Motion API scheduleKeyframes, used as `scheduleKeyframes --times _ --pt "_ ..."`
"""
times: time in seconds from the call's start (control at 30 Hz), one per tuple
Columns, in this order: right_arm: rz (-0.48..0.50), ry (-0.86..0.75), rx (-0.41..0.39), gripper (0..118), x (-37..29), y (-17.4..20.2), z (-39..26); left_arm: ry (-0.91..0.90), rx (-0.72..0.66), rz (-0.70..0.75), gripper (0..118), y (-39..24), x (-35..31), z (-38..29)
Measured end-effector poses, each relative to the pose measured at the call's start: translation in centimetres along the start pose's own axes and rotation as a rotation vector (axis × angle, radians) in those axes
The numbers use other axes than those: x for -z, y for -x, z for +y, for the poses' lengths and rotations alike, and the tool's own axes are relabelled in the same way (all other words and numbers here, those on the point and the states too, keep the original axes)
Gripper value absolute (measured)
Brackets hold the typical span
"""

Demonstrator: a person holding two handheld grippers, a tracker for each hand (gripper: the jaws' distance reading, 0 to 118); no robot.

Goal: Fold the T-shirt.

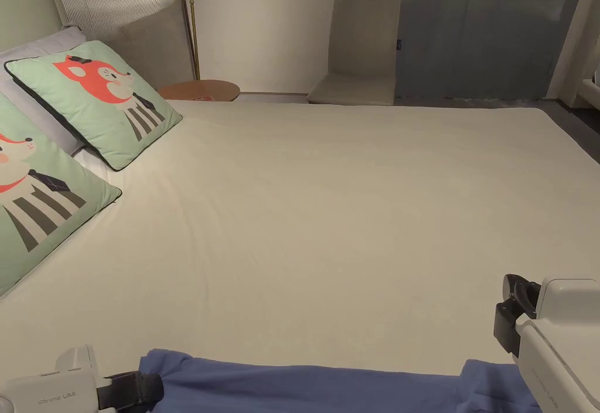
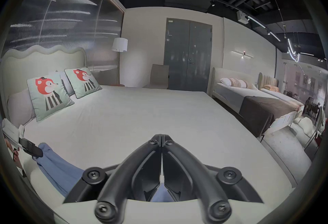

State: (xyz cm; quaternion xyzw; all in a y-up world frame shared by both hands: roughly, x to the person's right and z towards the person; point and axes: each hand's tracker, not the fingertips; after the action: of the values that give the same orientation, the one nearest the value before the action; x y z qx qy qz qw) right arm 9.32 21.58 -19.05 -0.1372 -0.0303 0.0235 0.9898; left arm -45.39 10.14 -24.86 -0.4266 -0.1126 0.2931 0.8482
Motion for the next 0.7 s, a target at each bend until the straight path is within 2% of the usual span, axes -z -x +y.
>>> scheduleKeyframes --times 0.27,0.43,0.5,0.63,0.7 --pt "0.02 -0.015 0.018 0 -0.3 0.1 -0.2 -0.049 0.049 0.108 8 1.7 -4.3 2.5" --pt "0.028 -0.015 0.018 0 -0.6 -0.2 -0.3 -0.068 0.028 0.141 8 1.0 -4.4 2.8" --pt "0.023 -0.021 0.025 0 -0.7 -0.6 -0.4 -0.067 0.088 0.137 8 -1.5 -3.9 2.0" --pt "0.015 -0.028 0.034 0 -0.7 -1.2 -0.8 -0.046 0.144 0.069 8 -7.4 -2.1 0.1" --pt "0.013 -0.024 0.035 0 -0.6 -1.6 -1.0 -0.05 0.155 0.08 8 -10.2 -0.7 -1.0"
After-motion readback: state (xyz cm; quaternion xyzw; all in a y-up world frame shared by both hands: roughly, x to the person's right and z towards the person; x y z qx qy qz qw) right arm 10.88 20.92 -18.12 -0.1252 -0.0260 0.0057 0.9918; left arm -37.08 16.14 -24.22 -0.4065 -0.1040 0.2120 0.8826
